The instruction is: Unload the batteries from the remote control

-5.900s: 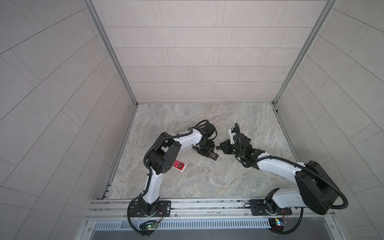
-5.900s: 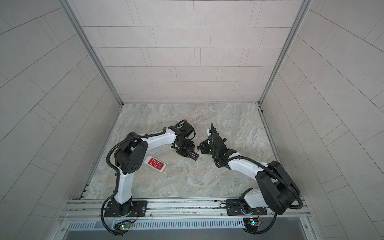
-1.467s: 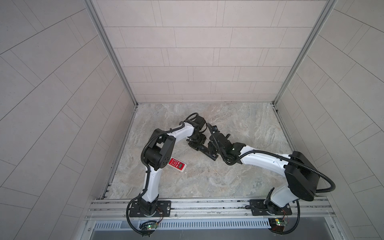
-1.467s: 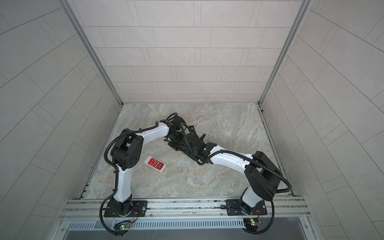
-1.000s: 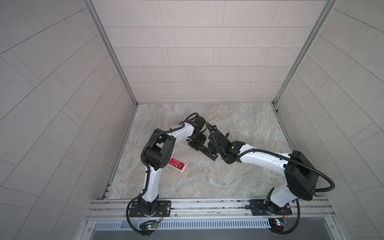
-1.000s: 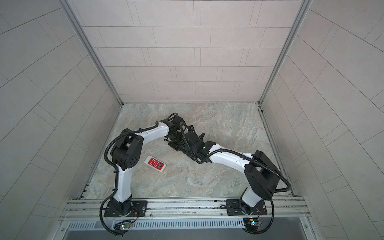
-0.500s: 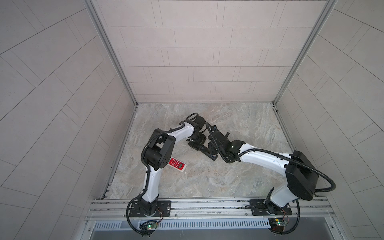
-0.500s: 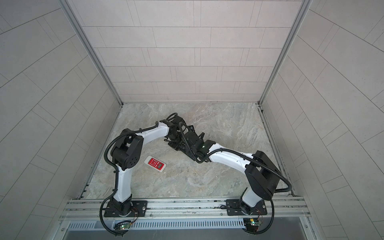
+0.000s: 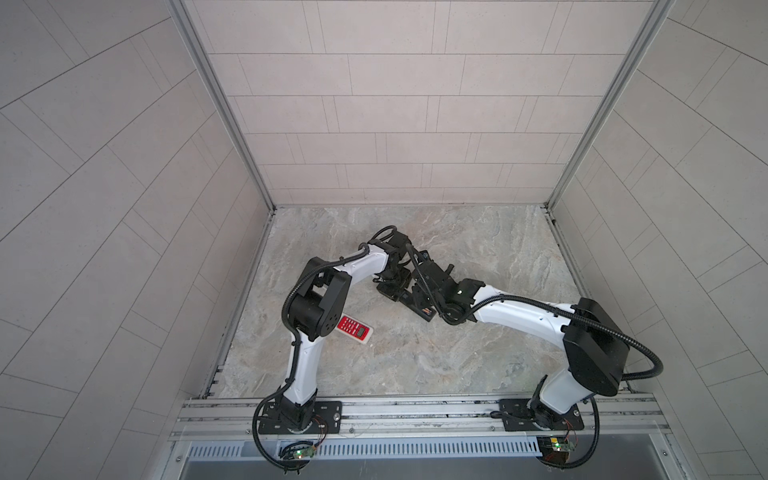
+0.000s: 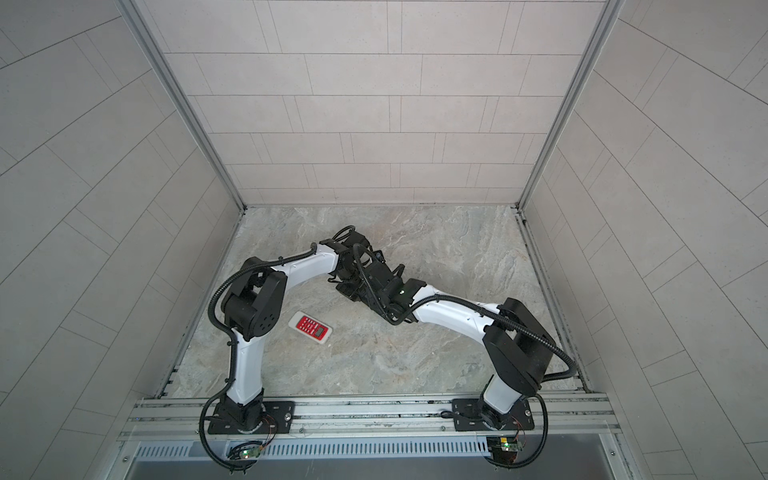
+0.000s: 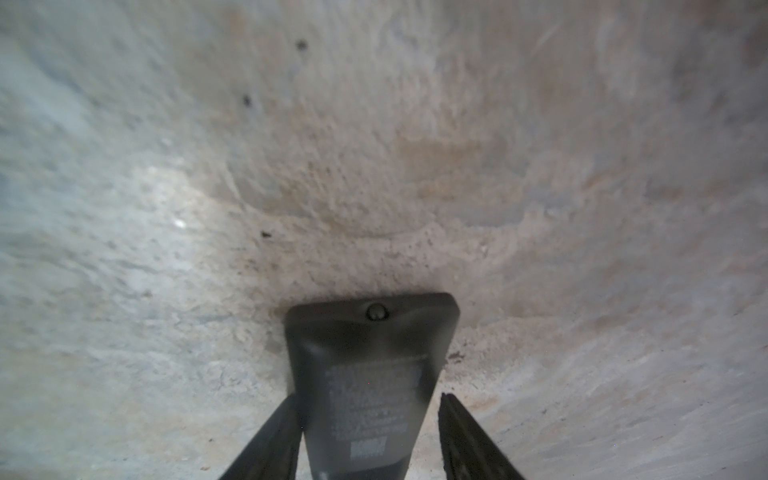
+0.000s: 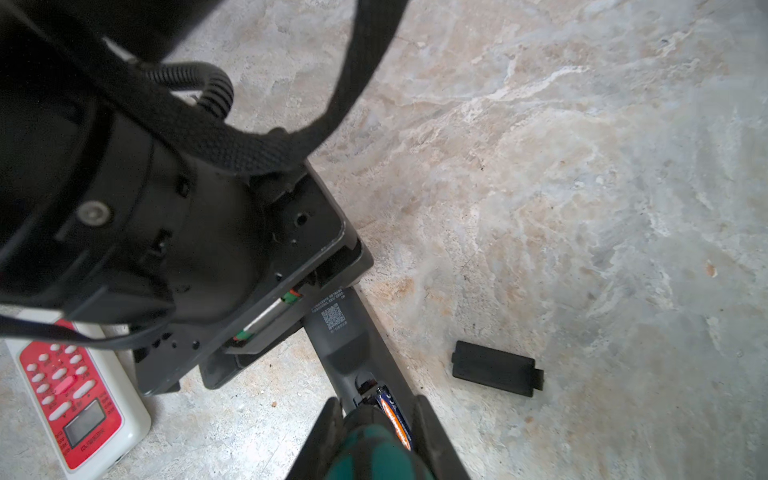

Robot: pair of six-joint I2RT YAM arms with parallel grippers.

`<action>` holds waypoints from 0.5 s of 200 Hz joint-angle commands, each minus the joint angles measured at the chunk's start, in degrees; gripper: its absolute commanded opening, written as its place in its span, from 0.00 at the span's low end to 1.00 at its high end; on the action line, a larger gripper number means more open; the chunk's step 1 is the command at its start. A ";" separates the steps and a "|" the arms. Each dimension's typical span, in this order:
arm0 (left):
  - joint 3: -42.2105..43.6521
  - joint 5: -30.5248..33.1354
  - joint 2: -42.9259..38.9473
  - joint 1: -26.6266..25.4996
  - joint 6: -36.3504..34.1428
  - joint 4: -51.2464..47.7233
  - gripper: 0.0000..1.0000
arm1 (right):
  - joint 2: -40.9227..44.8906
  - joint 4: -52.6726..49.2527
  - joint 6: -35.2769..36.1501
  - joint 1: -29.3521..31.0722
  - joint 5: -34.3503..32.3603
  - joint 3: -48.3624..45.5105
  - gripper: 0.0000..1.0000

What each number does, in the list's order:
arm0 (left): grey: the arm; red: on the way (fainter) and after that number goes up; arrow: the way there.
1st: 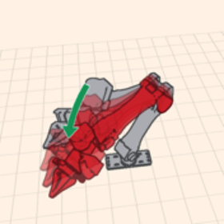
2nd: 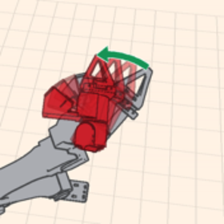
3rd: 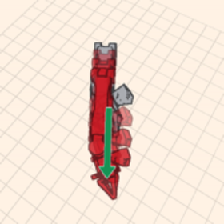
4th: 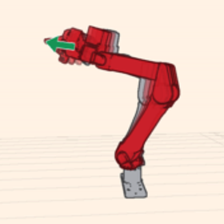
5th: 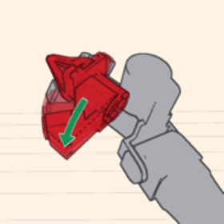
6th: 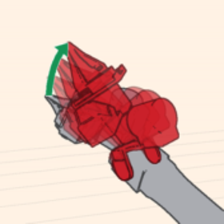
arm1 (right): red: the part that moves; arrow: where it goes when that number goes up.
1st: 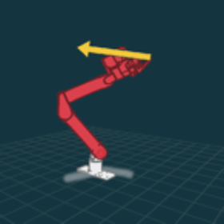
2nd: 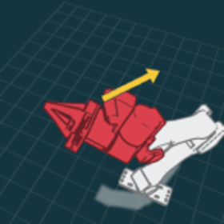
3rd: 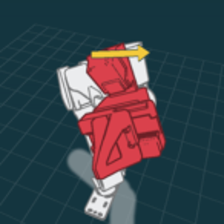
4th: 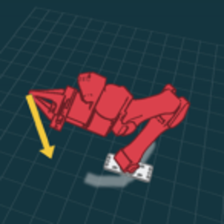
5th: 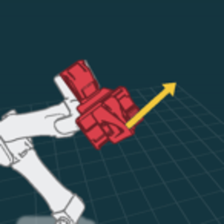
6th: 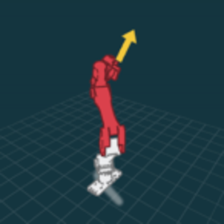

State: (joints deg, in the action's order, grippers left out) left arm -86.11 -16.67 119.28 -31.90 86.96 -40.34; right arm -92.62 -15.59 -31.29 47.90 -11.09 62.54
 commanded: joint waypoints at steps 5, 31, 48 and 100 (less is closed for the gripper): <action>1.03 0.94 0.60 0.26 0.77 -1.25 0.59 | -0.39 -1.70 0.06 0.35 -1.27 0.74 0.00; 1.12 0.94 0.60 0.26 0.88 -1.24 0.58 | -0.07 -2.90 0.60 0.37 -2.75 0.91 0.00; 1.20 0.93 0.62 0.35 0.89 -1.23 0.58 | -0.11 -3.97 1.07 0.44 -3.41 1.27 0.00; 1.20 1.10 0.49 0.36 1.01 -1.15 0.58 | 0.07 -5.74 2.17 0.53 -3.94 1.56 0.00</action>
State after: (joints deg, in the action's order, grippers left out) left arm -85.95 -16.69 119.28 -31.88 86.98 -40.32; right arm -92.64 -17.69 -30.35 48.16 -12.69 63.20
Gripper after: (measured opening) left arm 0.584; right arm 0.283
